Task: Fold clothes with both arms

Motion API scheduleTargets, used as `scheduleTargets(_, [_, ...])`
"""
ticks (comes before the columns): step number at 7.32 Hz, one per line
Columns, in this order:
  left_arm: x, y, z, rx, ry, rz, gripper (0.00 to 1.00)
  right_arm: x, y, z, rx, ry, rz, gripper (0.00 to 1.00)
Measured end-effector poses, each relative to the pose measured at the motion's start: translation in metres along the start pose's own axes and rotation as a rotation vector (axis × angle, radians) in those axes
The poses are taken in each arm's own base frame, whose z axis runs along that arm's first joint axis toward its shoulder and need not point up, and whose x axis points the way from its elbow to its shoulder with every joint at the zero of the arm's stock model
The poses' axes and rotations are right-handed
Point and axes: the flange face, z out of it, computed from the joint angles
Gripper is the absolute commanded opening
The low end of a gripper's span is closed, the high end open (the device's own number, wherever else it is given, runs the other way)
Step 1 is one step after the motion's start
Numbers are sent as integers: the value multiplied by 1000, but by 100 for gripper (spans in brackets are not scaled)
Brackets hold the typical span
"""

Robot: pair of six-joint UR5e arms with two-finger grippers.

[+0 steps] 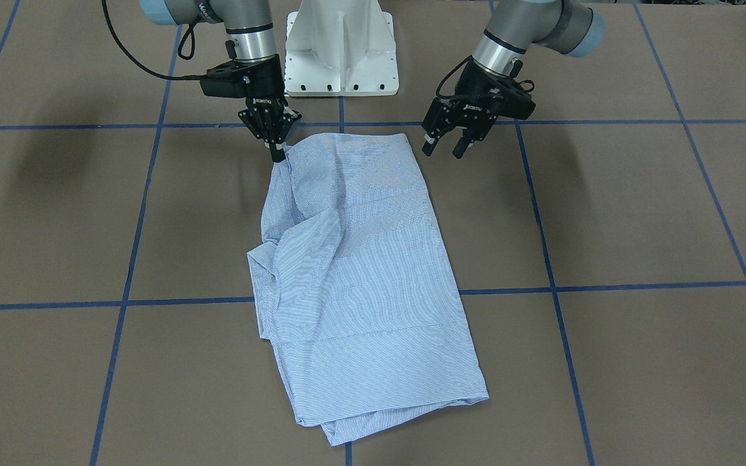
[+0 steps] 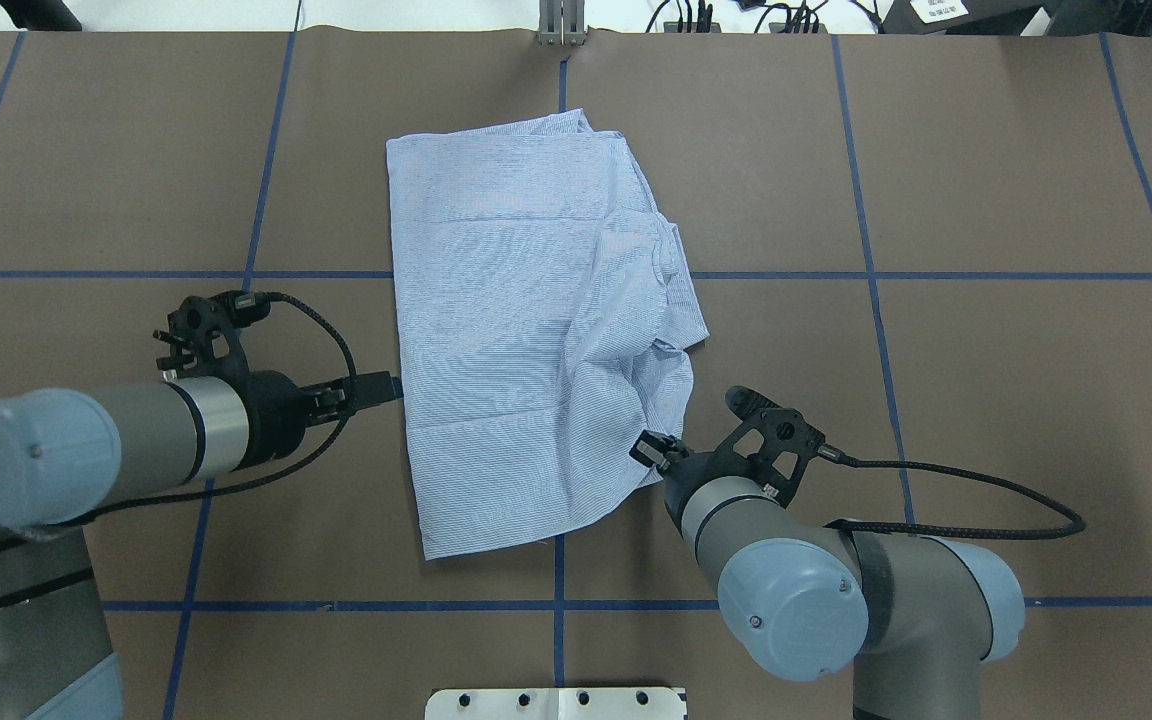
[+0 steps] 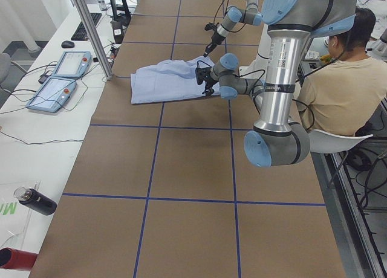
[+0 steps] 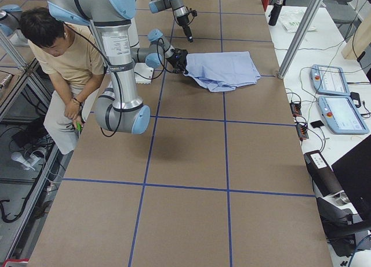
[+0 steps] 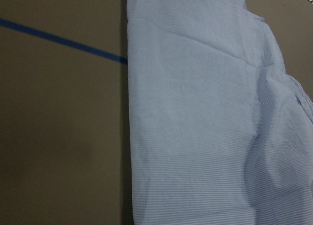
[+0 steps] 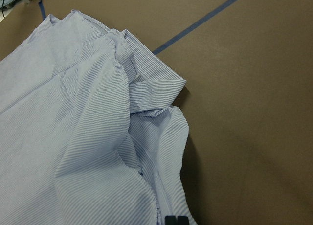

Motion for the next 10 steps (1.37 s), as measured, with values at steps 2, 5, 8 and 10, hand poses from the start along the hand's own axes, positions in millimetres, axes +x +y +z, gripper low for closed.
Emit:
scheduleTargets(2, [-4, 39, 6, -21, -2, -90, 56, -2, -5, -2, 4, -5, 7, 0])
scheduleTargets(5, [-9, 91, 14, -96, -22, -100, 58, -2, -5, -2, 5, -5, 7, 0])
scheduleTargets(8, [-7, 113, 34, -116, -38, -90, 58, 0, -6, -1, 7, -2, 7, 0])
scheduleTargets(10, [-7, 115, 38, -111, -40, -89, 57, 0, -7, -1, 7, -2, 8, 0])
